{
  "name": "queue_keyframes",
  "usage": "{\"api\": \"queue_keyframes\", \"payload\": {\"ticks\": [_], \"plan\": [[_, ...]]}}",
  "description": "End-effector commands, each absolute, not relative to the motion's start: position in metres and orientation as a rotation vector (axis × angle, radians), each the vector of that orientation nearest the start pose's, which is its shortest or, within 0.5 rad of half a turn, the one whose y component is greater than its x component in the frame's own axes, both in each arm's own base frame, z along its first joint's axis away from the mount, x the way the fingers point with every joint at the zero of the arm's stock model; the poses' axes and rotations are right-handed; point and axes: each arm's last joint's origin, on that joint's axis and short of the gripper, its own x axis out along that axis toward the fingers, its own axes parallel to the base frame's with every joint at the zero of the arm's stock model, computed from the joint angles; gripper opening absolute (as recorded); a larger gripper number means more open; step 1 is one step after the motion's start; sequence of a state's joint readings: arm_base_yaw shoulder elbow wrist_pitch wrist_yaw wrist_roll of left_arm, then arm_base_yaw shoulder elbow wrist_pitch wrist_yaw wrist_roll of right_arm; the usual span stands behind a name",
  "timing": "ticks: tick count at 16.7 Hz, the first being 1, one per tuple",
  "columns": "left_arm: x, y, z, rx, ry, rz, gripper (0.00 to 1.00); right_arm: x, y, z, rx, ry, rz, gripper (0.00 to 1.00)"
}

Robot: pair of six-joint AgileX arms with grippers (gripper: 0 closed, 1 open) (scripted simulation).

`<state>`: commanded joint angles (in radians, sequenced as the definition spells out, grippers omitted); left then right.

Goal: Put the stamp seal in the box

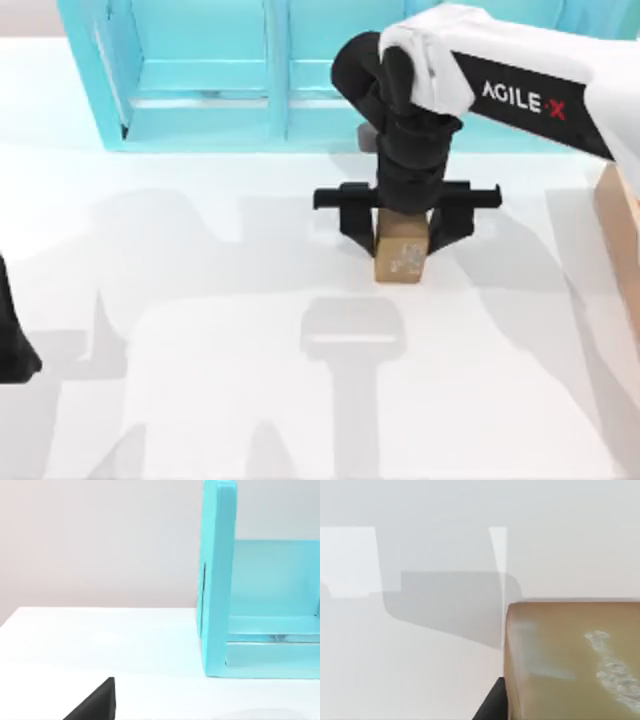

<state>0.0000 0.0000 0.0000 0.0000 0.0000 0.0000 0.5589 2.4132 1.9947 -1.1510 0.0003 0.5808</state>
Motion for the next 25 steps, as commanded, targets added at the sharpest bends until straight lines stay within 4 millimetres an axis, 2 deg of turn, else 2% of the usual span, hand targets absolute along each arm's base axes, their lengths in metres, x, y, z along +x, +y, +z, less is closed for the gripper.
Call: {"api": "queue_keyframes", "payload": {"ticks": [7,9,13,16,22,23,25], "plan": [[0.106,-0.001,0.160,0.000,0.000,0.000,1.00,0.398,0.255,0.135,0.013,1.575,-0.007,0.00],[0.106,-0.001,0.160,0.000,0.000,0.000,1.00,0.400,0.256,0.147,0.013,1.577,-0.008,0.00],[0.106,-0.001,0.160,0.000,0.000,0.000,1.00,0.401,0.257,0.200,0.017,1.572,-0.006,0.00],[0.106,-0.001,0.160,0.000,0.000,0.000,1.00,0.398,0.254,0.226,0.015,1.574,-0.008,0.00],[0.106,-0.001,0.160,0.000,0.000,0.000,1.00,0.397,0.253,0.232,0.016,1.571,-0.006,0.00],[0.106,-0.001,0.160,0.000,0.000,0.000,1.00,0.399,0.248,0.234,0.017,1.570,-0.006,0.00],[0.106,-0.001,0.160,0.000,0.000,0.000,1.00,0.405,0.222,0.241,0.019,1.565,-0.005,0.00]]}}
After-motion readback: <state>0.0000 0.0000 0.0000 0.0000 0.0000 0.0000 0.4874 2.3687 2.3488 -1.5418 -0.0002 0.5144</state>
